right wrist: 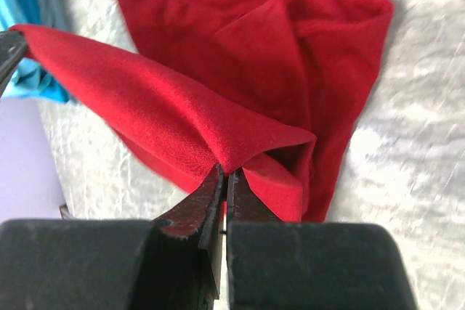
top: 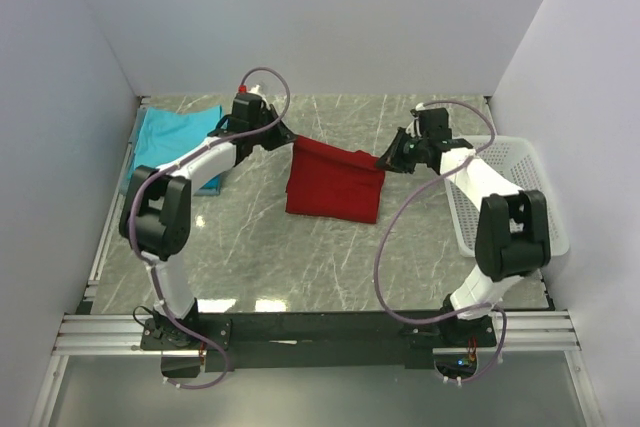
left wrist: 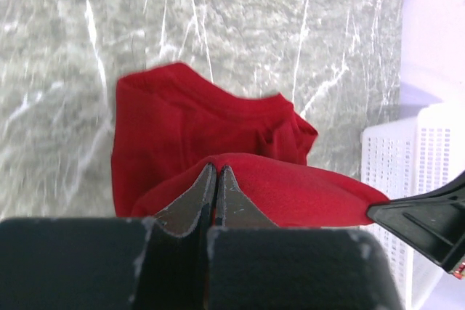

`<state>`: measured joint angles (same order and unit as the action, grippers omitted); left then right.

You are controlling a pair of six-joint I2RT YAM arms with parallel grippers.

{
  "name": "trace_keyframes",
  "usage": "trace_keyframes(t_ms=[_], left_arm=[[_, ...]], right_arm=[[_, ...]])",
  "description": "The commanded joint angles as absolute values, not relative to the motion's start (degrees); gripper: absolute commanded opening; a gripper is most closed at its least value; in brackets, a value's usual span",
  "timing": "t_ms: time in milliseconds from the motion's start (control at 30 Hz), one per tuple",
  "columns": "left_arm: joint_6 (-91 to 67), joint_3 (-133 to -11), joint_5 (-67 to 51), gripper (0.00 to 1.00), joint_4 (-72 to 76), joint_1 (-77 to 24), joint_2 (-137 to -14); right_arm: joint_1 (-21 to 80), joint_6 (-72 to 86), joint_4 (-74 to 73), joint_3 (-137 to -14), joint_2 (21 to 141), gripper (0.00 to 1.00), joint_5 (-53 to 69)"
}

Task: Fold and stack the t-shirts
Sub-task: Fold the tshirt

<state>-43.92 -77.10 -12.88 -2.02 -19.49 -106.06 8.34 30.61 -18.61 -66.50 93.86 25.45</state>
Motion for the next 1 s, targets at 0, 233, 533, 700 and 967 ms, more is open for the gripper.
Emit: trace_keyframes(t_ms=[0,233,533,700,967], left_arm=[[-42.10,-82.08,-14.94,0.00,0.18,-18.28,-109.67],[-41.23,-87.09,-19.07,0.01,2.55,-17.84,-116.45],[-41.14,-90.53,-21.01,0.79,2.28,-17.67,-119.80],[-39.20,-88.07,-16.44,0.99,1.41,-17.67,-112.26],[-37.44,-82.01,-22.13,1.00,1.49,-18.10,-105.65]], right_arm=[[7.30,31.55,-16.70,-70.83,97.37,0.00,22.86],[6.68,32.52,-17.14,-74.79,103.53,0.00,20.31],[6.07,32.00,-20.56,-81.03,107.93,0.39,18.63],[6.15,29.45,-23.29,-83.50,104.61,0.82,16.62],[9.22,28.30,-16.35,-72.09,95.02,0.83,21.01]])
